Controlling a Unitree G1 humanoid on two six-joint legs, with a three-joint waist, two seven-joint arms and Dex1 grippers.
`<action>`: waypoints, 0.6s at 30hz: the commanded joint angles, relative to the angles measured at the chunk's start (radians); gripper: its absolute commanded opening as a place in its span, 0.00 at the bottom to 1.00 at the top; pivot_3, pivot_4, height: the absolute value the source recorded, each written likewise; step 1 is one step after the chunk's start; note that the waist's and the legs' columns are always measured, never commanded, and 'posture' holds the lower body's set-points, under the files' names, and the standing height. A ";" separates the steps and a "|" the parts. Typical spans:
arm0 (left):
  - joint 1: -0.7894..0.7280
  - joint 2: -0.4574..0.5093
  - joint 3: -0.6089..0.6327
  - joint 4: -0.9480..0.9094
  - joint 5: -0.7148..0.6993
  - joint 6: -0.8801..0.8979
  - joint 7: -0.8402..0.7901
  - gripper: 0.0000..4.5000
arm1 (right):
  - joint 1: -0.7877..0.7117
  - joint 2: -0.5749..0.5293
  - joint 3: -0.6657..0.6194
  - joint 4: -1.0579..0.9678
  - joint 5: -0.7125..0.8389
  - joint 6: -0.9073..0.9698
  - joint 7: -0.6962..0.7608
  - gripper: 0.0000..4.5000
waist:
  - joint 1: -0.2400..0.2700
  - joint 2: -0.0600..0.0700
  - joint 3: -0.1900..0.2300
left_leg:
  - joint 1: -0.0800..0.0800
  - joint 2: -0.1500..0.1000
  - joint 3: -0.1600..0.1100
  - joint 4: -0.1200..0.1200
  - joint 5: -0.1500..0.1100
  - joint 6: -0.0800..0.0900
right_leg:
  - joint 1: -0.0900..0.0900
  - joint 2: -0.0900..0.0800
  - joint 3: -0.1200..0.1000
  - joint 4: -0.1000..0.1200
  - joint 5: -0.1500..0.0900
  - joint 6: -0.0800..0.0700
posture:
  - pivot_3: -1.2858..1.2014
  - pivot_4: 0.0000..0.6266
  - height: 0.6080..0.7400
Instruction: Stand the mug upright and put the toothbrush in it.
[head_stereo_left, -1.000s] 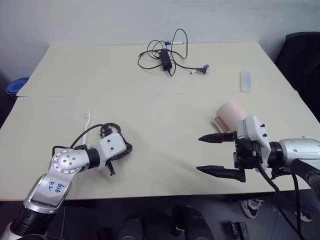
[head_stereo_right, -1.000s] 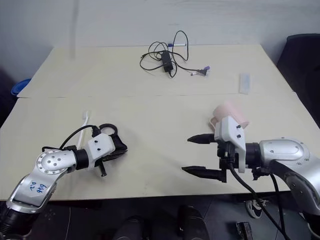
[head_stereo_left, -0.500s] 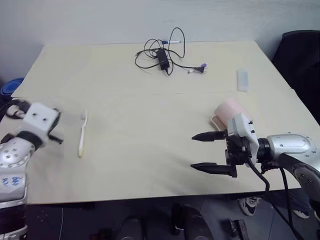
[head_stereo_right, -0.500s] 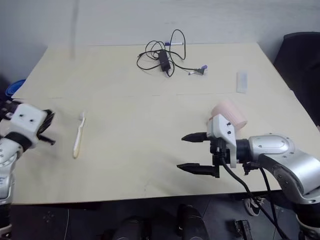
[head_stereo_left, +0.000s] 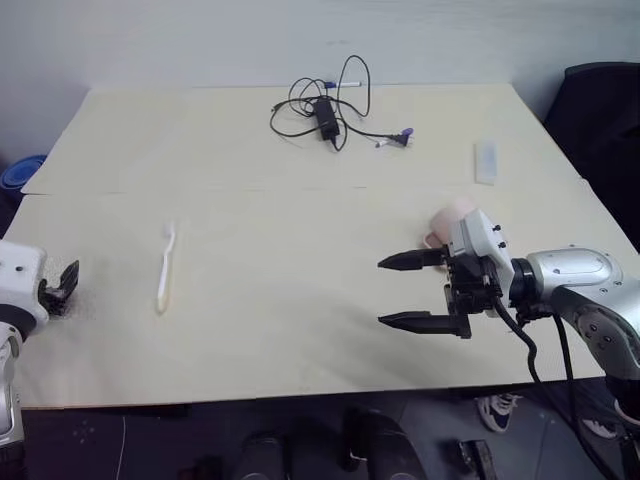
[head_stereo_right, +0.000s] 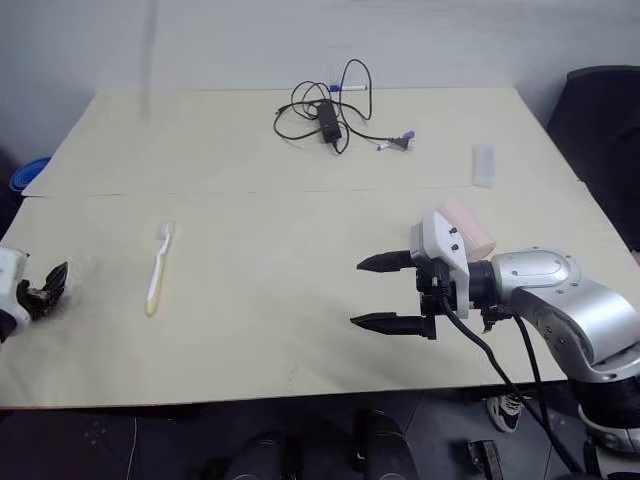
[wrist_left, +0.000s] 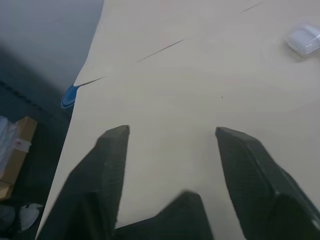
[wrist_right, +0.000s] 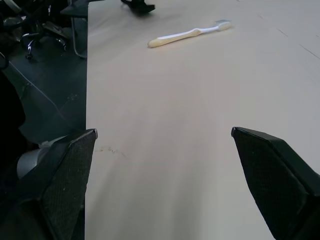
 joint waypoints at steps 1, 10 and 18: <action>0.047 0.034 0.078 -0.062 -0.037 0.046 -0.042 0.89 | -0.014 0.011 -0.009 -0.011 -0.001 -0.010 0.000 1.00 | -0.002 0.000 0.000 | 0.000 0.000 0.000 0.000 0.000 0.000 | 0.000 0.000 0.000 0.000 0.000 0.000 | 0.52 0.24 1.00; 0.051 0.275 0.263 -0.368 -0.754 0.519 -0.567 0.89 | -0.021 0.044 -0.056 -0.025 -0.150 0.256 -0.452 1.00 | 0.004 -0.005 0.002 | 0.000 -0.001 -0.002 0.000 0.001 -0.003 | -0.001 -0.002 0.000 0.003 -0.001 -0.002 | 0.52 0.24 1.00; -0.213 0.404 -0.165 -0.457 -0.908 0.483 -0.717 0.89 | -0.037 0.279 -0.089 -0.097 -0.233 0.579 -0.853 1.00 | 0.000 0.000 0.003 | -0.001 0.001 -0.001 -0.001 0.005 -0.012 | -0.006 0.004 0.002 0.009 -0.004 -0.007 | 0.52 0.24 1.00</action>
